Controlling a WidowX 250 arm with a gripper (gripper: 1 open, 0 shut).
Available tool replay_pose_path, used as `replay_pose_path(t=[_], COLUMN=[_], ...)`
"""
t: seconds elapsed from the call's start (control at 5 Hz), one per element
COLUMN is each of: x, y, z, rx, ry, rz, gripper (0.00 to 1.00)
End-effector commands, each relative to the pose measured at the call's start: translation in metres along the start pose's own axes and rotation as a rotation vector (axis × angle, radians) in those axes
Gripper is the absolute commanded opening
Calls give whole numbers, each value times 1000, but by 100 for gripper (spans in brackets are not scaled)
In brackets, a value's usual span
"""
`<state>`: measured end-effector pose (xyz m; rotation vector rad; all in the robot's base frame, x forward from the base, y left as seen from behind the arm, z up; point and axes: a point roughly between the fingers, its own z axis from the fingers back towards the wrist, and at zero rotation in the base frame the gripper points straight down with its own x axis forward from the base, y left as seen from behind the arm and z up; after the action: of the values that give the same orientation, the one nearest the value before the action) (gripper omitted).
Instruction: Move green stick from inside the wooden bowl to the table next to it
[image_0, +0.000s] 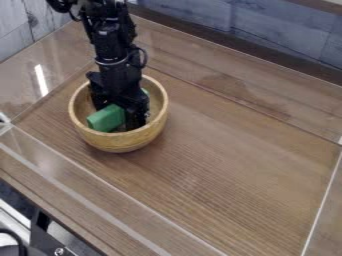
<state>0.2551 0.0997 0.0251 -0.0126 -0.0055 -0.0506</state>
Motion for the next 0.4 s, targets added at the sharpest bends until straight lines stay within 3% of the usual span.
replay_pose_path(t=[0.0, 0.2], x=[0, -5], y=[-4, -3], z=[11, 15], rx=[-4, -22], ry=[-29, -33], rz=[-51, 32], gripper=[0, 0])
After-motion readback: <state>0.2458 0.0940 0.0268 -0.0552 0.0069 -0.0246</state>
